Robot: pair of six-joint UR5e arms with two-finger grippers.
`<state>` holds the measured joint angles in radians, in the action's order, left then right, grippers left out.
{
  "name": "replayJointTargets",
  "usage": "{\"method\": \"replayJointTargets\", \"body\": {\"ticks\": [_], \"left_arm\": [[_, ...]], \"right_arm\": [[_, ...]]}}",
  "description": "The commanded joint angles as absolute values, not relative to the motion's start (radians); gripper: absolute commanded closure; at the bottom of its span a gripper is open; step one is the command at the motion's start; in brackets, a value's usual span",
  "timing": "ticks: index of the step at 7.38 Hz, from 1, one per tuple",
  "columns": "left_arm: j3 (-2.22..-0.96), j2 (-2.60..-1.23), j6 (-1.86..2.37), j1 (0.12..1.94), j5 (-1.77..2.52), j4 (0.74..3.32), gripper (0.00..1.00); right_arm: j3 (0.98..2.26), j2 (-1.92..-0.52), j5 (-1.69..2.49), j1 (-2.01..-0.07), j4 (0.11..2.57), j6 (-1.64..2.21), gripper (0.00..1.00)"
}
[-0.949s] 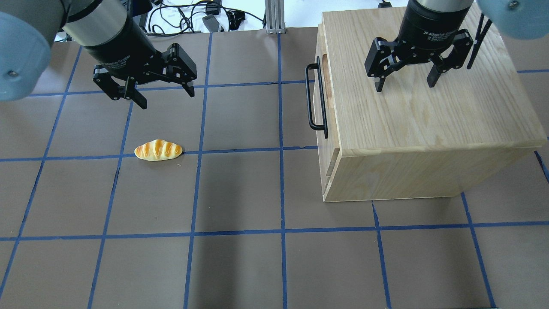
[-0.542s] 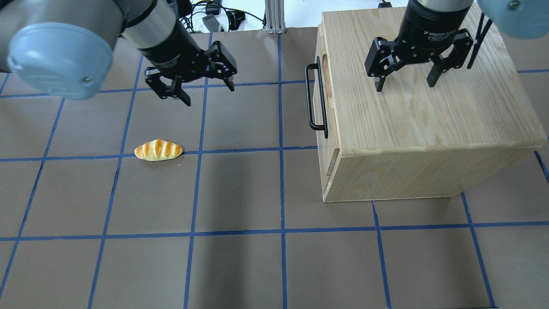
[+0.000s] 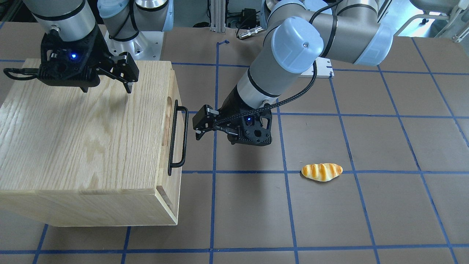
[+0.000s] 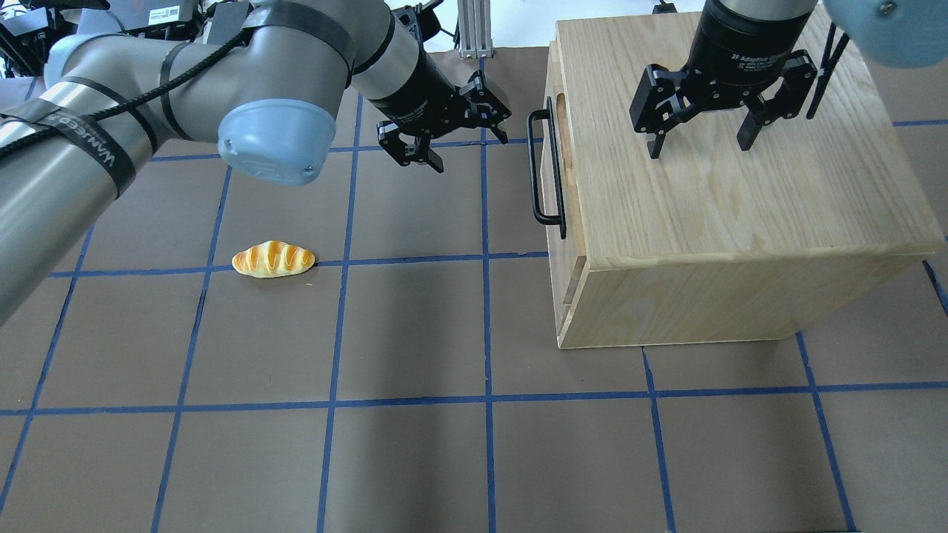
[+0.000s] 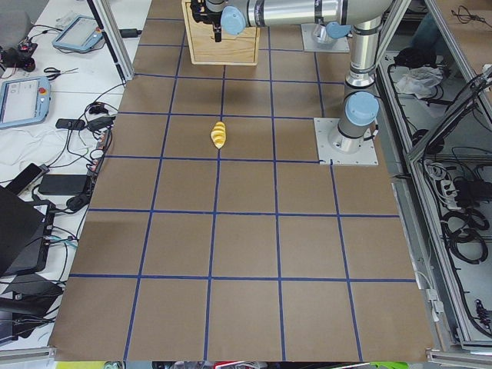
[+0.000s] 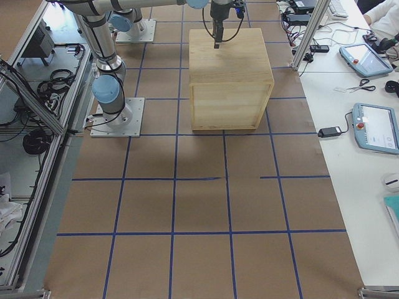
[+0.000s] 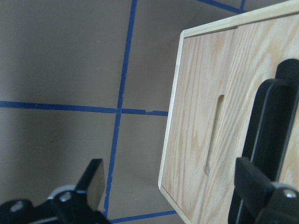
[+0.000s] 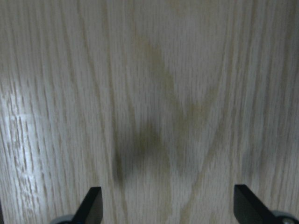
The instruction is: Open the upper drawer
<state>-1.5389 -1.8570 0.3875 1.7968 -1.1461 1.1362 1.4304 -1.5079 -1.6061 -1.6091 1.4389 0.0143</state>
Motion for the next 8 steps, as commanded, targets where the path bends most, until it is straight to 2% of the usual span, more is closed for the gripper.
{"method": "replayJointTargets", "body": {"ticks": [1,8], "left_arm": [[-1.542,-1.887,0.387,1.813,-1.106,1.115,0.0],[-1.548,-1.888,0.354,1.836,-1.057,1.106,0.0]], "right_arm": [[1.43,-1.508,-1.606,-1.609,1.439,0.014,0.0],[1.43,-1.508,-1.606,-1.609,1.439,0.015,0.0]]}}
